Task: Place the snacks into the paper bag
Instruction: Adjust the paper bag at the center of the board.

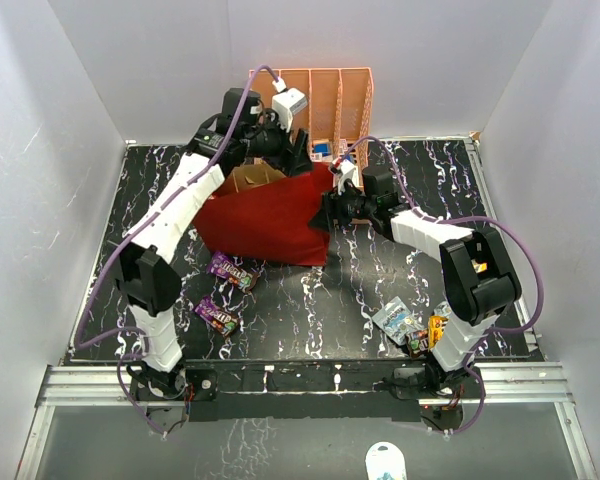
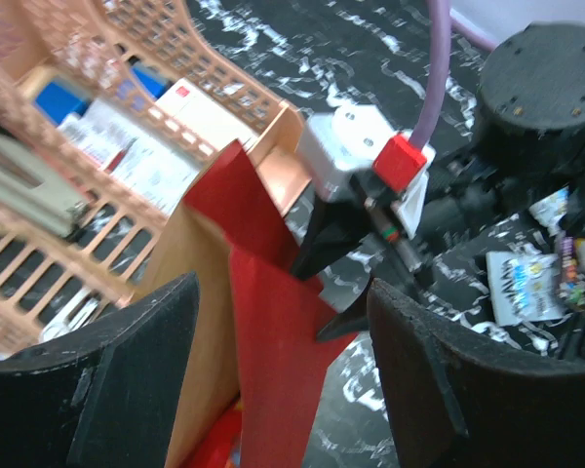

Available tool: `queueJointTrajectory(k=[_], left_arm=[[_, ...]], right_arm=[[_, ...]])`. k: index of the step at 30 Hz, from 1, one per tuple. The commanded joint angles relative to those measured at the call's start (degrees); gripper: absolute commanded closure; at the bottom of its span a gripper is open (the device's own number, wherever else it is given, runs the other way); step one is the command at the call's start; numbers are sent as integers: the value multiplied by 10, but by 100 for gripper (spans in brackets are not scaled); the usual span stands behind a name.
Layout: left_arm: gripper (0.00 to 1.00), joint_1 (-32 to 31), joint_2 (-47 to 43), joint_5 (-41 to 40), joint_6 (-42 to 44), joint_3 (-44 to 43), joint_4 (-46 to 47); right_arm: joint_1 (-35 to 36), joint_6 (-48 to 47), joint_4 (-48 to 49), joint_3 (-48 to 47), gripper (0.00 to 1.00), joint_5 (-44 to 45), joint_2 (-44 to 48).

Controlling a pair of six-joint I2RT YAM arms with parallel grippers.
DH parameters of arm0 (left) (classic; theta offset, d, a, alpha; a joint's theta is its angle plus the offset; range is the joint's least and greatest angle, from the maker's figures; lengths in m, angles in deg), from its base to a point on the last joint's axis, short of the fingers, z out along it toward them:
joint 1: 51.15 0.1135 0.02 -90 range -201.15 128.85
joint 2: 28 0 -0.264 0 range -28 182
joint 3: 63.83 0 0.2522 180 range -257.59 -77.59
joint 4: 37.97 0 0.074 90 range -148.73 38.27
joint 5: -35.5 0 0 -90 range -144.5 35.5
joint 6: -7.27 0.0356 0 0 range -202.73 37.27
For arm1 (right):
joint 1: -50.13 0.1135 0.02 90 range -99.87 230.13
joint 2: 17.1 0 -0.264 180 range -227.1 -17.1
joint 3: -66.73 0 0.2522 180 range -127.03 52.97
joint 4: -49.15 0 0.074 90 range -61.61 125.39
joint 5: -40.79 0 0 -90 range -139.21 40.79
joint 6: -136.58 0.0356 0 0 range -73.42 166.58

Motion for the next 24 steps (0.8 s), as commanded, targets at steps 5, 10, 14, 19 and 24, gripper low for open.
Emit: queueJointTrajectory(k=[5, 10, 14, 19, 24], left_arm=[[28, 20, -184, -235, 132, 66, -95], [28, 140, -259, -248, 99, 123, -132], [26, 178, -283, -244, 81, 151, -170], [26, 224, -261, -234, 58, 151, -189], [30, 234, -221, -178, 39, 158, -194]], right_arm=[[-5, -1, 39, -8, 43, 7, 15], [-5, -6, 38, -3, 43, 10, 25], [-5, -13, 38, 1, 43, 14, 33], [-5, -15, 39, 11, 44, 13, 39], [-5, -15, 42, 17, 44, 11, 46]])
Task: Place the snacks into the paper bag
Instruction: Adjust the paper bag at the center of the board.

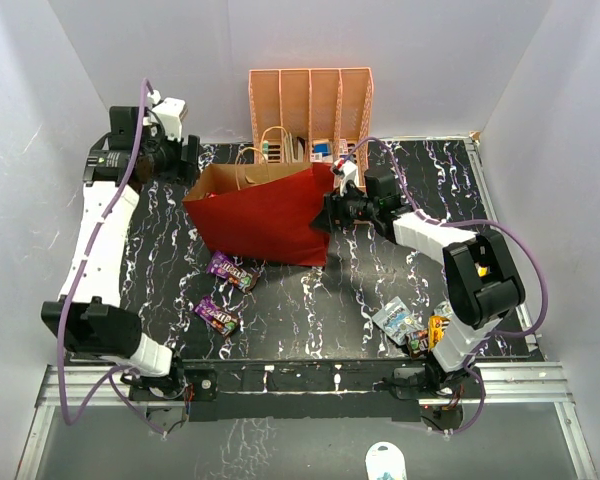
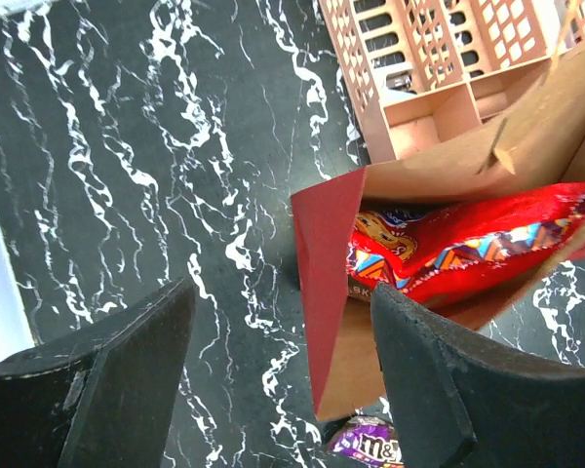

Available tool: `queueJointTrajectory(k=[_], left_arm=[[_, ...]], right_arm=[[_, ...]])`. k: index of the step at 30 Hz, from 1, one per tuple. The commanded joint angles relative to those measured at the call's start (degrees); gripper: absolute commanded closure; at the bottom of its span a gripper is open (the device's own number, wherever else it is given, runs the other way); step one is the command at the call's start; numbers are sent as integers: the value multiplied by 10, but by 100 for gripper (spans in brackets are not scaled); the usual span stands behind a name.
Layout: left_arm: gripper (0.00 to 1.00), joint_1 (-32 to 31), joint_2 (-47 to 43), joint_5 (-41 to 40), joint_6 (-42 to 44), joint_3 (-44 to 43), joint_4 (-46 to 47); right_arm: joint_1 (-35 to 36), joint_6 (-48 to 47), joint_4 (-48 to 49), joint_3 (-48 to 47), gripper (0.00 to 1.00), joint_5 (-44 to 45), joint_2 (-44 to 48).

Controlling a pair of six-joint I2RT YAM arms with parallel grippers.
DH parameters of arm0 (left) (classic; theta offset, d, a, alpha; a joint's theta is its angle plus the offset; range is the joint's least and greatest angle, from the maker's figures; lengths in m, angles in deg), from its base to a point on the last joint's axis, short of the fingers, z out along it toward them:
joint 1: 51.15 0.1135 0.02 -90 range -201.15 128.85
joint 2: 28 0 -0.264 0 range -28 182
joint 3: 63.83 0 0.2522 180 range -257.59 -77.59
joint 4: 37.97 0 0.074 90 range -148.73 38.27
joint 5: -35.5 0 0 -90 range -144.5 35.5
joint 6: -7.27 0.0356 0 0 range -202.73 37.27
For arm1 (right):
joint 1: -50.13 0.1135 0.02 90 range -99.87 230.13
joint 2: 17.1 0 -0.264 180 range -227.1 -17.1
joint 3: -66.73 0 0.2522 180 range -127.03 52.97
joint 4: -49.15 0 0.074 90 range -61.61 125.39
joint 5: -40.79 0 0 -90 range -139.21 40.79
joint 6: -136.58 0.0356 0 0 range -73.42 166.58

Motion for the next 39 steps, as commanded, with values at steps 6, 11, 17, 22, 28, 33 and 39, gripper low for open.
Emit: queueJointTrajectory(k=[6, 11, 17, 22, 28, 33, 39], left_arm=[[42, 8, 57, 96, -49, -1, -23], [57, 8, 70, 125, -66, 5, -22], [92, 8, 70, 137, -84, 8, -34], [100, 8, 67, 159, -101, -4, -55], [100, 8, 53, 165, -127, -15, -61], [100, 14, 41, 186, -154, -15, -57], [100, 50, 36, 246, -194, -35, -56]], right_arm=[[-2, -7, 38, 4, 44, -9, 37], [-1, -10, 42, 10, 44, -22, 43], [-1, -14, 46, 8, 48, -66, 45], [-2, -10, 41, -14, 57, -66, 29], [-2, -11, 37, -21, 76, -75, 30], [-2, -22, 40, -4, 92, -93, 52], [-10, -23, 50, 23, 92, -116, 87]])
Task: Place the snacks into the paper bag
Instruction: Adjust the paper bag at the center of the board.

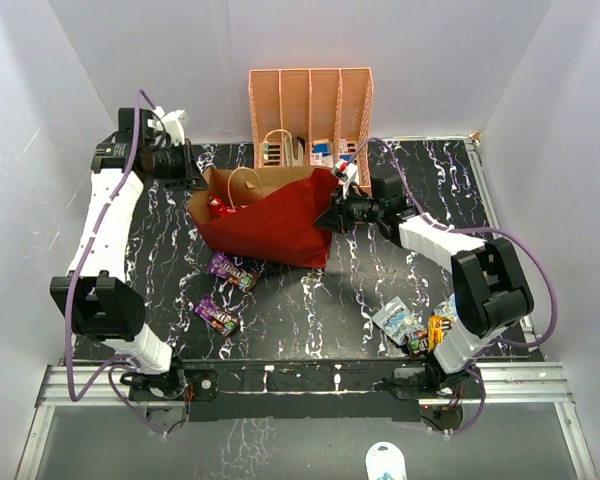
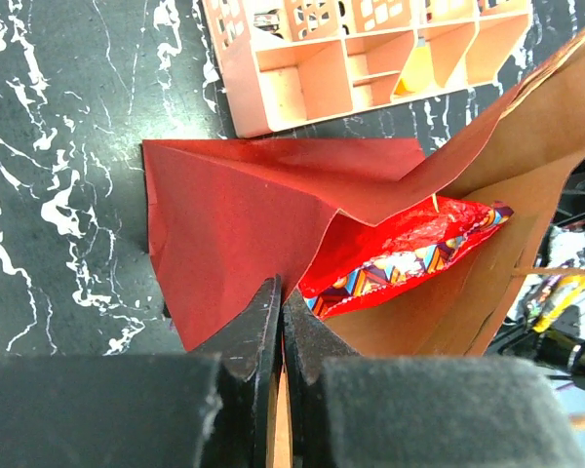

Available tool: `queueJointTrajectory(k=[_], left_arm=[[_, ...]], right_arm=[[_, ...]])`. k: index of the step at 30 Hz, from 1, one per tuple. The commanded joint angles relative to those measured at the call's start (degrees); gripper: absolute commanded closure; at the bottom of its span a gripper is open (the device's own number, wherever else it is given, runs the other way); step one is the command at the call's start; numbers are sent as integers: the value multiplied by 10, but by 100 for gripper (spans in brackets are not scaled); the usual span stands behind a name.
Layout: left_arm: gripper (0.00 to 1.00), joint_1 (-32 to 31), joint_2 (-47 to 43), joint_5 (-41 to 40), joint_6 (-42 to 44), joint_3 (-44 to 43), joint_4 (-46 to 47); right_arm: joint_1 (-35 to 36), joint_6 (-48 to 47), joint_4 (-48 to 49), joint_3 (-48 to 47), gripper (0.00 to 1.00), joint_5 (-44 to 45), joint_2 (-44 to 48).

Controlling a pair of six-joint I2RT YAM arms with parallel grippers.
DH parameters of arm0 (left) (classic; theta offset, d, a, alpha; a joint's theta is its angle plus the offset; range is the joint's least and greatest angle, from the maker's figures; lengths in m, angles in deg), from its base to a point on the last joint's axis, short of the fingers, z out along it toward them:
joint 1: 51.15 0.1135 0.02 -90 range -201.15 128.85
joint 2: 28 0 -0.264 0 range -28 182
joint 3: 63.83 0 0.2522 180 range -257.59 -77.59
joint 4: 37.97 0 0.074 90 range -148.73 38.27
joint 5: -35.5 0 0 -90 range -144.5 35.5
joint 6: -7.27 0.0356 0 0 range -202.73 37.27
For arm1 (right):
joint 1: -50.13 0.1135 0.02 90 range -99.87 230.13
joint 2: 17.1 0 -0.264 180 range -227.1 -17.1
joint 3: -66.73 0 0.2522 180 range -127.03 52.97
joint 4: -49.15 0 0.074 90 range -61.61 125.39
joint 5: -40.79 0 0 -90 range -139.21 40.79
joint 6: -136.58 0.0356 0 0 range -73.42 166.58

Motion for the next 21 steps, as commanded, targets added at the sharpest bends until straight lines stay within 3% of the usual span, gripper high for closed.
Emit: queueJointTrajectory(k=[1, 6, 15, 21], left_arm=[[100, 35, -42, 91, -57, -31, 0], [100, 61, -54, 139, -92, -17, 18], [100, 61, -55, 108, -86, -24, 14], [100, 58, -27, 98, -84, -39, 18]], right_arm=[[-13, -3, 45, 13, 92, -42, 64], [-26, 4, 69, 48, 92, -69, 103], [-38, 4, 73, 80, 92, -132, 138], [-39, -14, 70, 99, 92, -129, 148]])
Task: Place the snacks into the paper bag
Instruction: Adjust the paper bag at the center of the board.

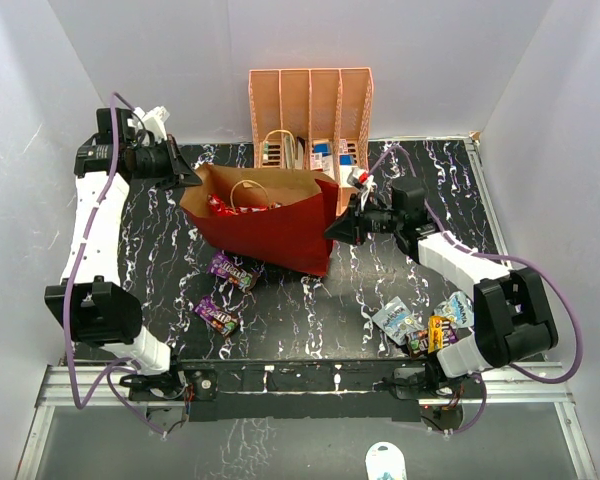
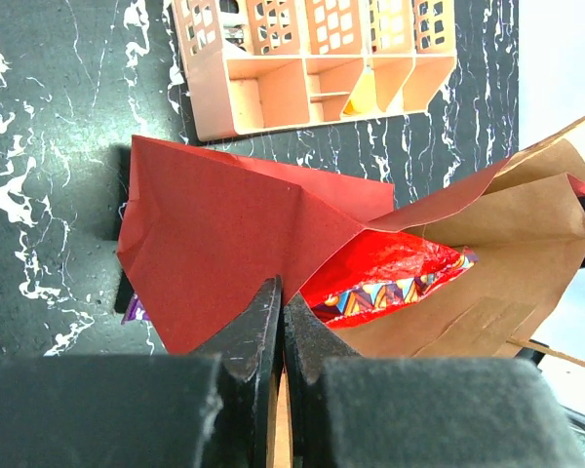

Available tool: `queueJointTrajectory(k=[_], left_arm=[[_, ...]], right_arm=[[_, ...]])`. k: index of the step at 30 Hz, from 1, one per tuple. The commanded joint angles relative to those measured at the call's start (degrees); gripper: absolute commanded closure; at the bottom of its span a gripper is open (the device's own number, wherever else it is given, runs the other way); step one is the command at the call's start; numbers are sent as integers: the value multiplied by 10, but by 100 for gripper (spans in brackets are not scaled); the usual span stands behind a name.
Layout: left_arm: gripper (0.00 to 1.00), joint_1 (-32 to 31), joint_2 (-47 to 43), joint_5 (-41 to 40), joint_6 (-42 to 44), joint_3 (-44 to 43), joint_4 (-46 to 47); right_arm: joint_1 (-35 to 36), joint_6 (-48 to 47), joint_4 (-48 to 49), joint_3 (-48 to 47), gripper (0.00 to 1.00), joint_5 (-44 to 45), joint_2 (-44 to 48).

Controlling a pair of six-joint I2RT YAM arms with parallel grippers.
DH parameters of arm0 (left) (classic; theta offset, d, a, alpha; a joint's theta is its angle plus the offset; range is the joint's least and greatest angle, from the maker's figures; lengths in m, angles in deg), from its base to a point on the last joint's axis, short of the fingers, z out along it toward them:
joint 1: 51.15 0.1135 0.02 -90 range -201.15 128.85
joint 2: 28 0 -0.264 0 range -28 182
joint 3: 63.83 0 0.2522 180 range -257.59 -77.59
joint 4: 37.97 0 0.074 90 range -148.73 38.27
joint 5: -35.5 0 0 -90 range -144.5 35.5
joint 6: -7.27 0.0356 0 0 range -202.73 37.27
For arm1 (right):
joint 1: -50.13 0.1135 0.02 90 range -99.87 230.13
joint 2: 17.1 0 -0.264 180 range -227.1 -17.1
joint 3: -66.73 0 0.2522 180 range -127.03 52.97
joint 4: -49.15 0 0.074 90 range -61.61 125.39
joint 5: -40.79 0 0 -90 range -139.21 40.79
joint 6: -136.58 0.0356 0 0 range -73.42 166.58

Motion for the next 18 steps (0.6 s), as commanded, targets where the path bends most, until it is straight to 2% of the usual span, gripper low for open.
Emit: queueJointTrajectory(k=[1, 4, 7, 10, 12, 15, 18], left_arm=[[100, -4, -4, 11, -15, -36, 24], [100, -20, 17, 4, -17, -40, 33], [100, -38, 45, -6, -12, -54, 32], [100, -57, 65, -23, 0, -63, 27], [100, -59, 66, -22, 3, -56, 28], [90, -59, 64, -23, 12, -46, 31], [79, -59, 59, -28, 21, -38, 35]], right_arm=[[-5, -19, 38, 4, 92, -18, 27], [-5, -33, 20, 0, 88, -3, 25], [-5, -57, -20, -17, 74, 20, 21], [-6, -97, -87, -41, 54, 42, 15], [-6, -122, -131, -56, 46, 55, 15], [-7, -146, -165, -63, 40, 77, 24], [-7, -160, -178, -61, 38, 100, 43]])
